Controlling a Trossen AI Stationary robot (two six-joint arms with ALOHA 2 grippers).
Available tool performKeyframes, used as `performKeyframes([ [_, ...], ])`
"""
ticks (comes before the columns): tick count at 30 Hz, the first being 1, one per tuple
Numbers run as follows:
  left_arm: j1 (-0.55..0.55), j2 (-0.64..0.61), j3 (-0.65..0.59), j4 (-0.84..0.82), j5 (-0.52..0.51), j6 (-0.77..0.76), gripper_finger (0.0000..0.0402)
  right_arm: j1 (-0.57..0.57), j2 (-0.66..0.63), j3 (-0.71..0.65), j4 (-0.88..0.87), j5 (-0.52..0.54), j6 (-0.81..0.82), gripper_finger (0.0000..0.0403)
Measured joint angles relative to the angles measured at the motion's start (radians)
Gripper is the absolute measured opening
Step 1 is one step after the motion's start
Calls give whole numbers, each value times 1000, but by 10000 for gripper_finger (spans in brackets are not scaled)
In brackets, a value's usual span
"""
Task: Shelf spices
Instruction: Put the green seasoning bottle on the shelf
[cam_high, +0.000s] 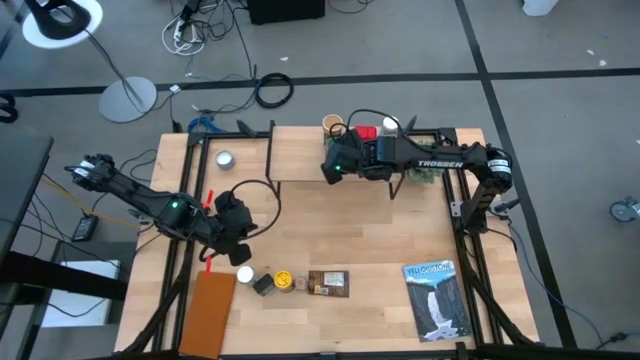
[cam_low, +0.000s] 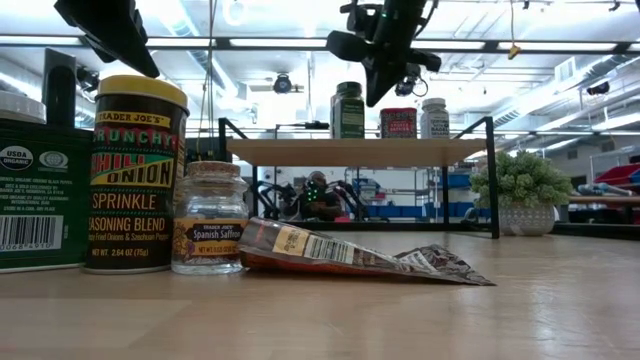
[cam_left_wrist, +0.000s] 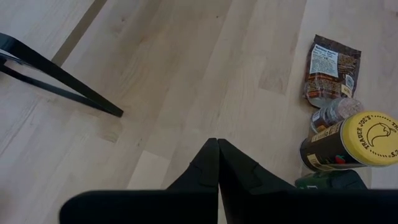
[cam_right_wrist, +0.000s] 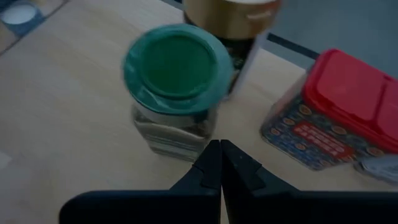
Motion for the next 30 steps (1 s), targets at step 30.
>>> performKeyframes([
  [30,0,0,0,0,0,-5,6,43,-6,0,2,-69,-85,0],
])
